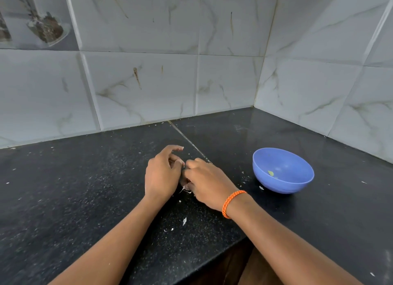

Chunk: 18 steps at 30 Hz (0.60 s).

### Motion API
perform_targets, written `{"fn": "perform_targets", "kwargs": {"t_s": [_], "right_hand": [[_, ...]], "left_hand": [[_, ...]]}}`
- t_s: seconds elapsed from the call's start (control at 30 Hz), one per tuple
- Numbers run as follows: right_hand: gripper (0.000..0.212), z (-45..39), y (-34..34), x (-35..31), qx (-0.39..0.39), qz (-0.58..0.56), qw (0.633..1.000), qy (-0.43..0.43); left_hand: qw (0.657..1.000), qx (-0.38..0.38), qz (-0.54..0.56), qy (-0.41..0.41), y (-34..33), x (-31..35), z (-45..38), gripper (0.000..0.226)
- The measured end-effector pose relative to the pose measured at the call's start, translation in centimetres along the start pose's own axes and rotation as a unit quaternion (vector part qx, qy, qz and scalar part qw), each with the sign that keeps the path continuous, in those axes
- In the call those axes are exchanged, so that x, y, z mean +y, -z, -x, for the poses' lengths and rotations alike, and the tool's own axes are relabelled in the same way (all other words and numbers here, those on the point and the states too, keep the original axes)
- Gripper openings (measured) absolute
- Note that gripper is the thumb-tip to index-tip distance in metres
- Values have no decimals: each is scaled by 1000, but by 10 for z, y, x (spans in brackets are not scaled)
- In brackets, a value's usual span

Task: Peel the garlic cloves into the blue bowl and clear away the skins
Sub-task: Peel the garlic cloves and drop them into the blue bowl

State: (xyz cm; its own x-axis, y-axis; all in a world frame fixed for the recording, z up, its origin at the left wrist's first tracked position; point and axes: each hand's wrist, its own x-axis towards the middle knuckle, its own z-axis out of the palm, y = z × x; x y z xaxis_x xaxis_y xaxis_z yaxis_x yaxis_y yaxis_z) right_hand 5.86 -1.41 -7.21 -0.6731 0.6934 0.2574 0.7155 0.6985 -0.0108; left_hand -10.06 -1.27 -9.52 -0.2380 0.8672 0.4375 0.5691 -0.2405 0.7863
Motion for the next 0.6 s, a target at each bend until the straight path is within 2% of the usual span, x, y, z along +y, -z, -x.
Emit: {"fn": "perform_targets", "kwargs": {"t_s": [0.07, 0.13, 0.2, 0.33, 0.43, 0.5, 0.6], "right_hand": [[9, 1, 0, 3, 12, -61, 998, -19], [4, 5, 4, 10, 64, -173, 981, -65], [9, 15, 11, 20, 116, -276, 948, -109], [14, 39, 19, 34, 108, -421, 887, -157], [14, 52, 16, 42, 120, -438, 871, -187], [9, 58, 15, 48, 133, -392, 890, -193], [15, 63, 14, 54, 123, -303, 928, -179]], "left_hand": [[1000, -5, 20, -2, -2, -3, 0, 39], [999, -4, 41, -16, -3, -3, -1, 26], [998, -6, 54, -31, -4, 0, -1, 11], [995, -37, 76, -43, -5, 7, 4, 13], [992, -65, 99, -48, -8, 12, 9, 15], [991, -74, 98, -54, -12, 13, 12, 17], [988, -98, 101, -65, -17, 12, 14, 11]]}}
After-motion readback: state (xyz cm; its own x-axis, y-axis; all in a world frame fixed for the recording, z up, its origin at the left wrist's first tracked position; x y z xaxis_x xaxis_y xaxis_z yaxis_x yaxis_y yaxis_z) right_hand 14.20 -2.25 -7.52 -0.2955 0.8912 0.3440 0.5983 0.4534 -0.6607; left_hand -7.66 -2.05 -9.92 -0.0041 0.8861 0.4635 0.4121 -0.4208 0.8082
